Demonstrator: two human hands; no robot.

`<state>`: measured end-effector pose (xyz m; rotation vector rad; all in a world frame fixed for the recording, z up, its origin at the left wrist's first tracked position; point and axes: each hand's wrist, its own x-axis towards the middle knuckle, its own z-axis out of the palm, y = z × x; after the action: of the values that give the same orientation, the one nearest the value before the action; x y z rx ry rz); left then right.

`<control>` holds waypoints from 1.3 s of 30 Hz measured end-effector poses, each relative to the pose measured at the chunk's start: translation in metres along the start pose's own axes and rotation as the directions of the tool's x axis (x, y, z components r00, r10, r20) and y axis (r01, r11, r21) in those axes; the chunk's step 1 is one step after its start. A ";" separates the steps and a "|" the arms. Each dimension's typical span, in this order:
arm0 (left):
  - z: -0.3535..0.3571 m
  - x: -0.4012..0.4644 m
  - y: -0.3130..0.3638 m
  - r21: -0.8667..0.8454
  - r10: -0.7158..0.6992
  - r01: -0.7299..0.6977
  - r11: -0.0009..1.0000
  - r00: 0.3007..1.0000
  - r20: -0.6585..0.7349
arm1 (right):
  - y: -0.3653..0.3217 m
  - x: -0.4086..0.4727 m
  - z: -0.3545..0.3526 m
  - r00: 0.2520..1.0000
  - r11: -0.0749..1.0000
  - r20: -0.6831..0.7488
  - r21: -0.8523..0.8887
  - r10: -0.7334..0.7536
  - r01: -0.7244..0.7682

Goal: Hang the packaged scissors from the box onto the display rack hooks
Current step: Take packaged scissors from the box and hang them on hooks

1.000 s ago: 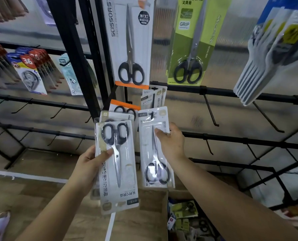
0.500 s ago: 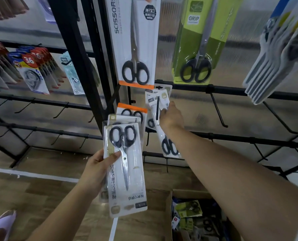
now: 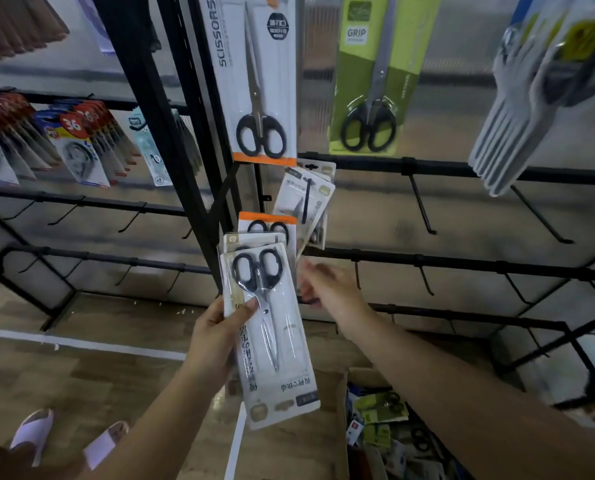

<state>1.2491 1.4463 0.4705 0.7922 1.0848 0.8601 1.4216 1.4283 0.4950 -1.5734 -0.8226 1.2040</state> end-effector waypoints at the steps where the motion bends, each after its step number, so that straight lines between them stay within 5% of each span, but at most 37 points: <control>1: 0.004 -0.006 -0.001 -0.011 0.015 -0.015 1.000 1.000 0.010 | 0.004 -0.011 0.000 0.997 0.998 0.081 -0.070 -0.002 0.008; 4: 0.018 -0.024 -0.002 -0.012 0.064 -0.063 0.998 0.997 0.049 | 0.010 -0.035 -0.005 0.987 0.987 0.157 -0.158 -0.015 0.041; 14: 0.045 -0.057 -0.009 -0.023 0.111 -0.109 0.994 0.991 0.069 | 0.000 -0.063 -0.056 0.990 0.993 -0.131 0.093 -0.055 0.068; 20: 0.047 -0.070 -0.015 -0.034 0.092 -0.089 0.995 0.991 0.097 | -0.001 -0.078 -0.079 0.989 0.985 -0.065 0.099 -0.135 0.141; 26: 0.060 -0.077 -0.006 0.023 0.121 -0.125 0.992 0.984 0.127 | -0.014 -0.085 -0.092 0.965 0.853 0.045 -0.459 -0.257 0.249; 39: 0.068 -0.076 -0.005 -0.031 0.152 -0.149 0.988 0.970 0.188 | -0.052 -0.086 -0.100 0.926 0.437 0.197 -0.837 -0.322 0.330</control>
<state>1.2978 1.3684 0.5156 0.9321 0.8567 0.8996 1.4946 1.3383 0.5768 -2.0230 -1.8513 0.4569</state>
